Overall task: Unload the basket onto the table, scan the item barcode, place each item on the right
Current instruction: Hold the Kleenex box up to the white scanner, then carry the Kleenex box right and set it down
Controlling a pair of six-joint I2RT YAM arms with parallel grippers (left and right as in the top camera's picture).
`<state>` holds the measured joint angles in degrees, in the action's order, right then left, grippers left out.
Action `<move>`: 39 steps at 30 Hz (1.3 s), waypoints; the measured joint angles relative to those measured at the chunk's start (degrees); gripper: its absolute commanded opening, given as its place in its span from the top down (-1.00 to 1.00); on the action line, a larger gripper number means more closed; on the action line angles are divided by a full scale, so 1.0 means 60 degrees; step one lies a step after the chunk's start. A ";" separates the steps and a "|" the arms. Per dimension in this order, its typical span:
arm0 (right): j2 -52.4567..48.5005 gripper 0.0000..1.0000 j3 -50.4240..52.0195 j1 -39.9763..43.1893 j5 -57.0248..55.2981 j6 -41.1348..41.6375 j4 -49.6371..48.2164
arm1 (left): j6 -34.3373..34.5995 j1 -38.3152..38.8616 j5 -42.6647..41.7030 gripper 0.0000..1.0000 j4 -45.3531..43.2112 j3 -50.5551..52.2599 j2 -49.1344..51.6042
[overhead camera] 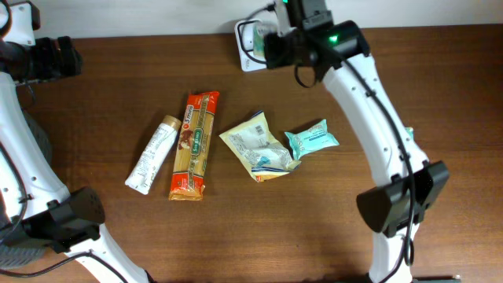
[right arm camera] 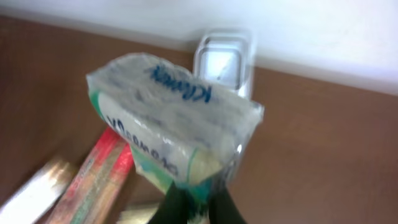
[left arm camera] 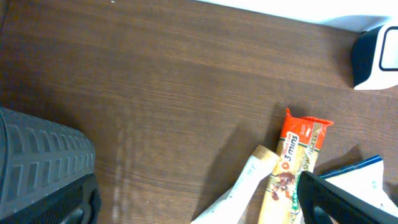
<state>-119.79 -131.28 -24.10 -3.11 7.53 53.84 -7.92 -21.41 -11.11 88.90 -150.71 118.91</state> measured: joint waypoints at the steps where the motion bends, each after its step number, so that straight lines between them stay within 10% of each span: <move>1: 0.0007 0.92 -0.0124 -0.0277 -0.0994 -0.0342 -0.0597 | 0.0000 0.0000 -0.0004 -0.98 0.0000 0.0000 0.0000; 8: -0.1843 0.92 -0.0226 -0.0809 -0.5253 -0.5960 -0.5912 | 0.0000 0.0000 -0.0004 -0.98 0.0015 0.0000 0.0000; 16: -0.4586 0.92 -0.0146 -0.0721 -0.5628 -1.0535 -0.6983 | 0.0000 0.0000 -0.0004 -0.98 0.0000 0.0000 0.0000; 29: -0.4619 0.92 -0.0149 -0.0721 -0.5654 -1.0765 -0.6575 | 0.0000 0.0000 0.0000 -0.98 0.0007 0.0000 0.0000; 34: -0.3712 0.92 -0.0102 -0.0721 -0.4579 -0.9012 -0.3865 | 0.0000 0.0000 -0.0004 -0.98 -0.0015 0.0000 0.0000; 39: 0.0579 0.92 -0.0259 -0.0692 -0.2521 -0.5450 0.0871 | -0.0004 0.0004 -0.0004 -0.98 0.0018 0.0000 0.0000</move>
<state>-116.31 -132.84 -28.25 -18.24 -25.17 59.07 -7.94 -21.39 -11.14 89.01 -150.71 118.91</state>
